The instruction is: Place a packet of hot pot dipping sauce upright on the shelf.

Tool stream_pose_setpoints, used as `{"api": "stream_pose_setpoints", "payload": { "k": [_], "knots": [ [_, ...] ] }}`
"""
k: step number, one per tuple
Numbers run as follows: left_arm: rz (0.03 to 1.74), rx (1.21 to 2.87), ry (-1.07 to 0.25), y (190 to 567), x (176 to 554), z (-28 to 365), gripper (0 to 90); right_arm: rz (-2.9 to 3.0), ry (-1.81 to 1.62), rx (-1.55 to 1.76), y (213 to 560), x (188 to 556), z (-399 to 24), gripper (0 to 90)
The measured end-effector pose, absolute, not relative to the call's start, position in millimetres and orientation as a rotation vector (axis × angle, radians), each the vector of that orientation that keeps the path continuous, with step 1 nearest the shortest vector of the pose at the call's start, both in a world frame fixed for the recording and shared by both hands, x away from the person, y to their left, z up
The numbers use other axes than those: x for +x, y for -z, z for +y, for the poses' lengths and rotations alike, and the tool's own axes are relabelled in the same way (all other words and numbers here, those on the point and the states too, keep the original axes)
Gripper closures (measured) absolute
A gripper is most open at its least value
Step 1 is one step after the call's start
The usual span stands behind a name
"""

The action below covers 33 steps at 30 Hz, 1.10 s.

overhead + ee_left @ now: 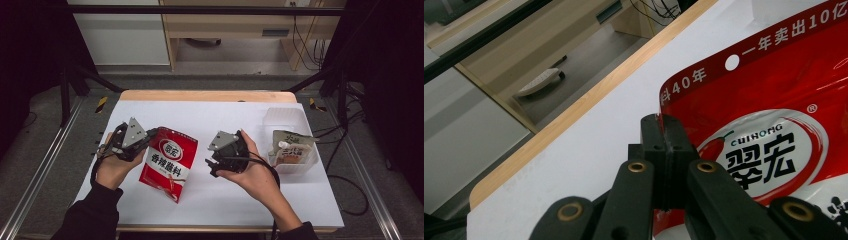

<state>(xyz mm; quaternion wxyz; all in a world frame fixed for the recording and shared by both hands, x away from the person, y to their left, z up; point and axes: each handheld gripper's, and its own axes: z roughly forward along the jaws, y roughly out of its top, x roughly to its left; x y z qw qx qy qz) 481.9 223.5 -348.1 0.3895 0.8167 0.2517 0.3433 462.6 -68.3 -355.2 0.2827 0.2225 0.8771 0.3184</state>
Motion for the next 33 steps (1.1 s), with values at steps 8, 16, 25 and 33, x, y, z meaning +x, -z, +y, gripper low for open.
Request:
{"api": "stream_pose_setpoints", "payload": {
  "k": [8, 16, 25, 33],
  "knots": [
    [0.624, 2.063, -0.876, 339, 482, 218, 90.0, 2.395, -0.843, 0.55, 334, 473, -57, 14.3],
    [0.612, 2.055, -0.877, 336, 480, 216, 90.0, 2.493, -0.84, 0.528, 321, 486, -47, 14.4],
    [0.601, 2.056, -0.886, 330, 477, 216, 90.0, 2.587, -0.843, 0.488, 319, 494, -24, 21.4],
    [0.587, 2.052, -0.88, 329, 474, 213, 90.0, 2.648, -0.856, 0.487, 316, 503, -13, 35.0]
  ]
}}
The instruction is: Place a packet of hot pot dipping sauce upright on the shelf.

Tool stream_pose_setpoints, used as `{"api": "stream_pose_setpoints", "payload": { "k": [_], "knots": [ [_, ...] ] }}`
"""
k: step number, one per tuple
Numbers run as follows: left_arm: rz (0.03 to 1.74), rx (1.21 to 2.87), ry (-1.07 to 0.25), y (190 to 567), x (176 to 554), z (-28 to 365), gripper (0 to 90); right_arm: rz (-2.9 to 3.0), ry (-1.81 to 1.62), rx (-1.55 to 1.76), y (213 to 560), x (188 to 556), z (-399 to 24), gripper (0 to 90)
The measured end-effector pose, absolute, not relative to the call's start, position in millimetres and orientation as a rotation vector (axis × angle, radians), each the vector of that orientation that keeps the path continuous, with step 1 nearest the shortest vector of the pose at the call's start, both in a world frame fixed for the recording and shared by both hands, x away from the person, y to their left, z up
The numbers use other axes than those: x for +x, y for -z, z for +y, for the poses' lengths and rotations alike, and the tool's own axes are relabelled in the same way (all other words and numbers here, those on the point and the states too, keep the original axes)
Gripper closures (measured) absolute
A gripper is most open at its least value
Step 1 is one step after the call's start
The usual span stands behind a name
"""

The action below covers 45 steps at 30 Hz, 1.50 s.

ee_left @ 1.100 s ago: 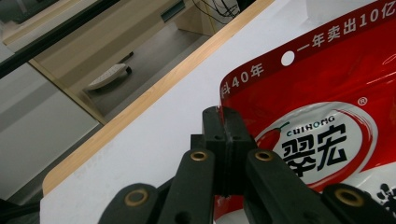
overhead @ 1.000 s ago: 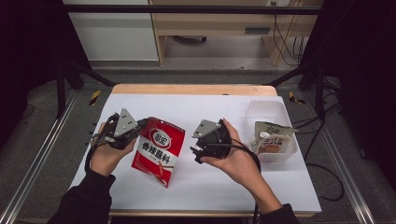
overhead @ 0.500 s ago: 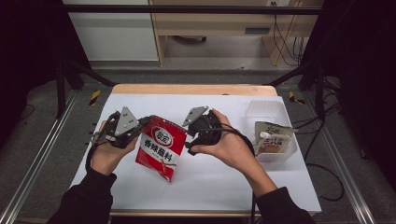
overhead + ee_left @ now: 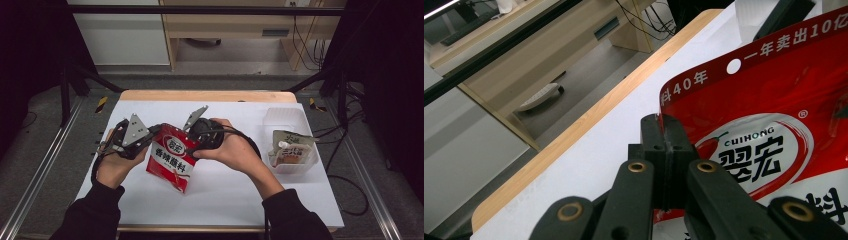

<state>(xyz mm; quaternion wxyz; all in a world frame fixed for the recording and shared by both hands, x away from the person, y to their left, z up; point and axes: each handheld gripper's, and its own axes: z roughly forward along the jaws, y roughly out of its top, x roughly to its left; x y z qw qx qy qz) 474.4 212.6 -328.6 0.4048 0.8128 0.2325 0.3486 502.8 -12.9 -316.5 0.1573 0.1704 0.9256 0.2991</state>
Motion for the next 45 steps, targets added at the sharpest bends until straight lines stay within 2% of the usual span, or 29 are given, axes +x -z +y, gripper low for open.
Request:
{"api": "stream_pose_setpoints", "payload": {
  "k": [7, 22, 28, 31, 33, 36, 37, 41, 45],
  "knots": [
    [0.579, 2.055, -0.874, 328, 473, 210, 90.0, 2.73, -0.839, 0.501, 319, 510, -5, 48.5],
    [0.576, 2.048, -0.846, 328, 472, 212, 90.0, 2.767, -0.804, 0.514, 325, 517, -3, 88.2],
    [0.577, 2.056, -0.802, 333, 474, 216, 88.7, 2.764, -0.784, 0.487, 327, 518, -2, 89.6],
    [0.588, 2.028, -0.786, 337, 474, 222, 78.8, 2.768, -0.8, 0.49, 327, 519, -3, 89.8],
    [0.591, 2.02, -0.779, 340, 473, 225, 67.8, 2.77, -0.803, 0.487, 326, 519, -4, 89.8],
    [0.609, 2.0, -0.769, 347, 470, 232, 46.3, 2.773, -0.79, 0.477, 325, 519, -5, 89.9],
    [0.612, 1.999, -0.755, 350, 469, 235, 42.5, 2.773, -0.793, 0.472, 325, 519, -6, 89.9],
    [0.647, 1.999, -0.75, 367, 464, 249, 31.6, 2.762, -0.812, 0.479, 322, 521, -9, 89.9],
    [0.708, 2.018, -0.731, 390, 465, 265, 26.4, 2.764, -0.801, 0.471, 319, 522, -10, 89.9]
  ]
}}
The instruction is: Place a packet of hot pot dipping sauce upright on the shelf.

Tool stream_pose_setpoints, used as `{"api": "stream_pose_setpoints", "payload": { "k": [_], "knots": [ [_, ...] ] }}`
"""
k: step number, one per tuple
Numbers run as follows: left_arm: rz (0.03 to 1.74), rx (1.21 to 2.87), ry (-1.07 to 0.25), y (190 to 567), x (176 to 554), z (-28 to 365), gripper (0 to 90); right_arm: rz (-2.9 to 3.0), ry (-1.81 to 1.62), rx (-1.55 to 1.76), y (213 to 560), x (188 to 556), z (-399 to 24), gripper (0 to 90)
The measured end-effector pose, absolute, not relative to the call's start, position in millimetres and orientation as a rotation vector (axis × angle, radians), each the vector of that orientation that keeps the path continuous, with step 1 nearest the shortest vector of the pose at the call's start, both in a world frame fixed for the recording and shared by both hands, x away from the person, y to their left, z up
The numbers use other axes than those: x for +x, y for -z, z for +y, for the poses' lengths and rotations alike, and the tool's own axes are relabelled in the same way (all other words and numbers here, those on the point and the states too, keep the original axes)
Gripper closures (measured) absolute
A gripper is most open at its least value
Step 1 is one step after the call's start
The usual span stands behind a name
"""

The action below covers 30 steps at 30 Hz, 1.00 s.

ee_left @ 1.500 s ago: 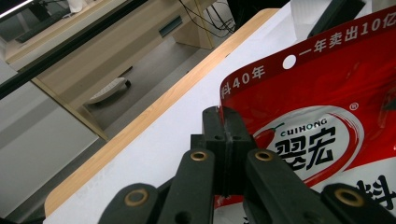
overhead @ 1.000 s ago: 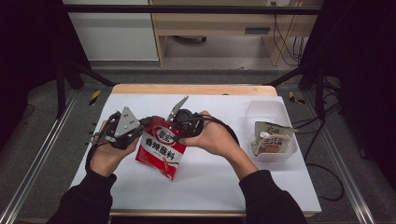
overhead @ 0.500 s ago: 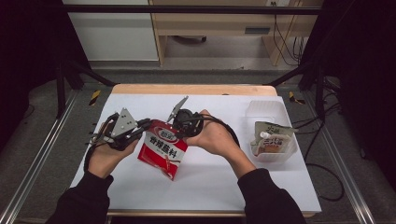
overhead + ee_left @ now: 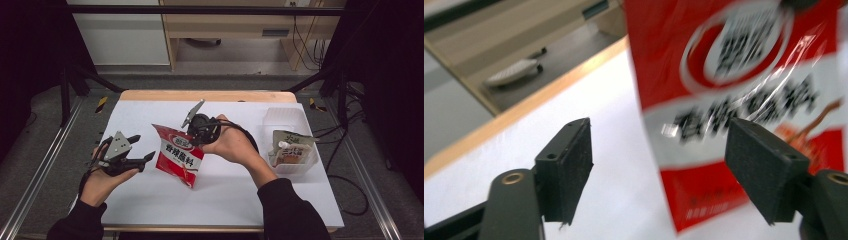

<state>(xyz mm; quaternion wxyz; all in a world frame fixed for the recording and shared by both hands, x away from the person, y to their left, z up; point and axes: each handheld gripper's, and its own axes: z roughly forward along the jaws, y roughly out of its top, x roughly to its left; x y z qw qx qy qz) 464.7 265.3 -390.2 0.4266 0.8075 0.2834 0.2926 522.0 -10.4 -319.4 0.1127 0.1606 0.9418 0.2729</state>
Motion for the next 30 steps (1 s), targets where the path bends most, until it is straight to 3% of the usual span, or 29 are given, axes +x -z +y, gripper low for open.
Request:
{"api": "stream_pose_setpoints", "payload": {
  "k": [13, 30],
  "knots": [
    [0.822, 2.14, -0.652, 439, 475, 286, 8.8, 2.758, -0.79, 0.419, 298, 520, -19, 89.9],
    [0.885, 2.131, -0.661, 452, 478, 297, 8.2, 2.701, -0.709, 0.378, 268, 525, -72, 89.8]
  ]
}}
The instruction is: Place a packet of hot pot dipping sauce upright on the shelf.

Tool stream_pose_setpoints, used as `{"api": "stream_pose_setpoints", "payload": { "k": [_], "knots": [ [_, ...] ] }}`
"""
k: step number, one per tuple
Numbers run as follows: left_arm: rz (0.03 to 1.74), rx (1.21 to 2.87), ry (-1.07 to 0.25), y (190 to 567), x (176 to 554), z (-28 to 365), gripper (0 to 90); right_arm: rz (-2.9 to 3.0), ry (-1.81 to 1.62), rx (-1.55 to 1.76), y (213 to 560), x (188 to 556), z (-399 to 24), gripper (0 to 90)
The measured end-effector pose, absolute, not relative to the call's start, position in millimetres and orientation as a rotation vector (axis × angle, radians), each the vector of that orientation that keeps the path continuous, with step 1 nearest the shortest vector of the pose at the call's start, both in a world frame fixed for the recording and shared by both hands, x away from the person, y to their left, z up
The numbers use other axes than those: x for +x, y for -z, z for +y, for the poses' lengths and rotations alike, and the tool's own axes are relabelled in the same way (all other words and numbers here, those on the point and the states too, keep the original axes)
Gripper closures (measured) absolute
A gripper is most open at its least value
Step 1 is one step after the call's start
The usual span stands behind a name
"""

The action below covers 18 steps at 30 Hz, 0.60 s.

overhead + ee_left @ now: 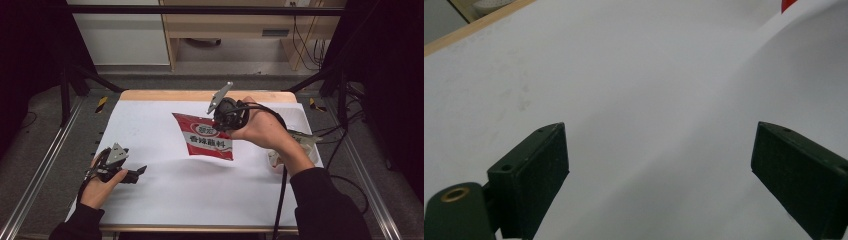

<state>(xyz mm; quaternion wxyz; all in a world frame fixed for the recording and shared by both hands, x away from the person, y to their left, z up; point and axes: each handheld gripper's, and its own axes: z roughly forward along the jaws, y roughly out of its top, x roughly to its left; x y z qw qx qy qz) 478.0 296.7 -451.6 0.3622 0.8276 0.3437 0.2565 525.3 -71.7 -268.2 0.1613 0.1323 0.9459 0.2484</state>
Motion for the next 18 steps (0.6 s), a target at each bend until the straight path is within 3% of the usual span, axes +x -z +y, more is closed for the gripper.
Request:
{"api": "stream_pose_setpoints", "payload": {
  "k": [18],
  "knots": [
    [0.891, 2.13, -0.657, 453, 479, 295, 8.2, 2.565, -0.803, 0.487, 237, 534, -124, 89.9]
  ]
}}
